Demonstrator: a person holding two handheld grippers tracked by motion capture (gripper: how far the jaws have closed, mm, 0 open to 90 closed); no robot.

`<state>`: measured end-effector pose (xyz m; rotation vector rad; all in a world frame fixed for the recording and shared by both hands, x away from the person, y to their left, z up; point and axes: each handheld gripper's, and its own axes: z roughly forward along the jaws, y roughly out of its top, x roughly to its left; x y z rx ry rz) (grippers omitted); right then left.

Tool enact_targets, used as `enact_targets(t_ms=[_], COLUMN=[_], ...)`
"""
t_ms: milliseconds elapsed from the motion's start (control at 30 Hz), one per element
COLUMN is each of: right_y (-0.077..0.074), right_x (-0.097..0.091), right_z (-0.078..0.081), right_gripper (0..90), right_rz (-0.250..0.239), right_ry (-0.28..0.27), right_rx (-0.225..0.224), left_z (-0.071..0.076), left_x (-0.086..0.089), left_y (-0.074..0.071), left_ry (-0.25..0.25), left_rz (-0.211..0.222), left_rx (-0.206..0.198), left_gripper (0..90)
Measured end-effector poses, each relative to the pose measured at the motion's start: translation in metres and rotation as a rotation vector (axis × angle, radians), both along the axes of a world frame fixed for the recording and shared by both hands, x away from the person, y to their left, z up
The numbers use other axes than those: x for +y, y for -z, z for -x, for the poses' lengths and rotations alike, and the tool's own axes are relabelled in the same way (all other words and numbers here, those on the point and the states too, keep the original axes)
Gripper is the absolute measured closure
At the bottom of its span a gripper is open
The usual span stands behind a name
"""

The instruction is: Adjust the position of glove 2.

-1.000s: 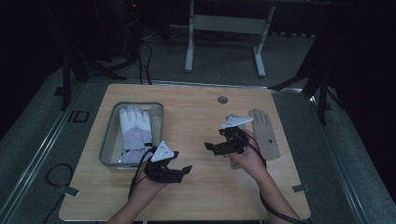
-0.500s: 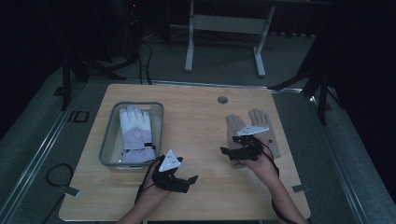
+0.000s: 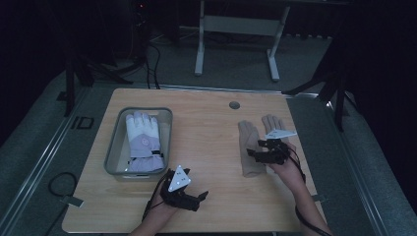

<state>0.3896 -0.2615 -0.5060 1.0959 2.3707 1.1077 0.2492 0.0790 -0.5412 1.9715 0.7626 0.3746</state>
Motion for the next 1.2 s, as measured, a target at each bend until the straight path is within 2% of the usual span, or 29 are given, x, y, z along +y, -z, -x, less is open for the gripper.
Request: enact_targets(t_ms=[67, 133, 200, 300, 467, 500, 567, 600, 667, 733, 833, 900, 1033, 1133, 1200], right_y=[0.003, 0.004, 0.007, 0.015, 0.026, 0.033, 0.033, 0.043, 0.044, 0.044, 0.042, 0.042, 0.033, 0.023, 0.015], right_x=[-0.002, -0.002, -0.003, -0.003, 0.000, 0.002, 0.002, 0.004, 0.005, 0.007, 0.010, 0.012, 0.019, 0.029, 0.039], right_z=[-0.011, -0.014, -0.022, -0.035, -0.044, -0.048, -0.048, -0.049, -0.048, -0.046, -0.042, -0.040, -0.035, -0.026, -0.020], right_gripper=[33.4, 33.3, 33.4, 36.7, 36.9, 36.8, 36.8, 38.7, 42.2, 50.4, 72.1, 75.2, 77.7, 77.7, 77.7], right_rz=[0.025, 0.023, 0.032, 0.044, 0.056, 0.076, 0.076, 0.098, 0.105, 0.107, 0.110, 0.103, 0.042, 0.006, 0.012], right_ry=[0.019, 0.022, 0.049, 0.077, 0.077, 0.086, 0.086, 0.082, 0.092, 0.098, 0.109, 0.129, 0.177, 0.198, 0.184], right_rx=[0.006, 0.012, 0.008, 0.006, 0.019, 0.032, 0.032, 0.031, 0.024, 0.020, 0.021, 0.026, 0.063, 0.057, 0.037], left_z=[0.001, 0.001, 0.003, 0.004, 0.005, 0.005, 0.005, 0.005, 0.005, 0.005, 0.005, 0.004, 0.004, 0.004, 0.004], left_x=[-0.001, -0.002, -0.002, -0.002, -0.001, 0.000, 0.000, 0.000, 0.000, 0.000, -0.001, -0.001, 0.000, 0.000, 0.000], left_y=[0.002, 0.003, 0.004, 0.004, 0.003, 0.003, 0.003, 0.004, 0.004, 0.005, 0.006, 0.006, 0.006, 0.005, 0.005], left_ry=[0.002, 0.008, 0.014, 0.020, 0.018, 0.018, 0.018, 0.016, 0.014, 0.016, 0.018, 0.018, 0.018, 0.015, 0.014], left_rz=[0.006, 0.017, 0.026, 0.029, 0.035, 0.035, 0.036, 0.023, 0.025, 0.020, 0.019, 0.022, 0.023, 0.021, 0.022], left_rx=[0.002, 0.007, 0.005, -0.015, -0.023, -0.023, -0.023, -0.028, -0.023, -0.019, -0.020, -0.018, -0.020, -0.020, -0.022], left_gripper=[1.9, 1.9, 1.9, 1.9, 1.9, 1.9, 1.9, 1.9, 1.9, 1.9, 1.9, 1.9, 1.9, 1.9, 1.9])
